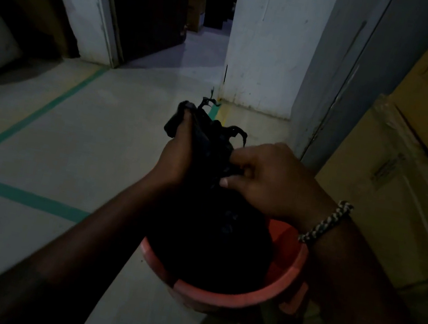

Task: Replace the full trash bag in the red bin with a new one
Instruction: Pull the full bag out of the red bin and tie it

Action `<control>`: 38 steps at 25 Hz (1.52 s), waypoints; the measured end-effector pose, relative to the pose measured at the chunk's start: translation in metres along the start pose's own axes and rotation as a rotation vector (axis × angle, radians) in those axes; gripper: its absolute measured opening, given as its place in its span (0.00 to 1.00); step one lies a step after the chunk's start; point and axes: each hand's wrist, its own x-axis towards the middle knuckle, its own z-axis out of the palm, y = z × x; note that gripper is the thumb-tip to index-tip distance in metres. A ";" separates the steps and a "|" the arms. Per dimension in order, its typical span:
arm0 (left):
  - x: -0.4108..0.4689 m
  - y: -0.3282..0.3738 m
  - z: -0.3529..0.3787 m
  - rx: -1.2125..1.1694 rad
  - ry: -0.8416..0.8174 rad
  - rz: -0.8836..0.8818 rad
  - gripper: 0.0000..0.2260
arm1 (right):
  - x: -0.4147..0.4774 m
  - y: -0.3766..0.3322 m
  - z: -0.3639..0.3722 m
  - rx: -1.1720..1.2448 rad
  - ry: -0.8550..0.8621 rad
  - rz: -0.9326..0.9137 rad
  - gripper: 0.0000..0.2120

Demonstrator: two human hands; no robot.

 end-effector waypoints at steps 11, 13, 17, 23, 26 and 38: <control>0.001 -0.015 -0.006 0.777 0.015 0.249 0.21 | 0.006 0.003 -0.013 0.743 0.509 0.075 0.11; 0.000 -0.005 -0.004 0.737 0.051 0.370 0.15 | 0.003 0.018 -0.014 0.484 0.192 0.200 0.26; -0.008 0.001 0.005 0.770 -0.047 0.551 0.06 | 0.000 0.007 0.014 0.181 -0.078 0.202 0.18; -0.020 0.000 0.014 0.685 -0.028 0.667 0.06 | 0.000 -0.002 0.020 0.477 -0.174 0.225 0.10; -0.022 -0.006 0.016 0.663 -0.054 0.744 0.14 | -0.005 -0.006 0.031 0.511 -0.231 0.241 0.12; 0.019 -0.042 -0.024 0.873 -0.646 0.238 0.19 | 0.009 0.019 0.032 0.704 0.240 0.390 0.12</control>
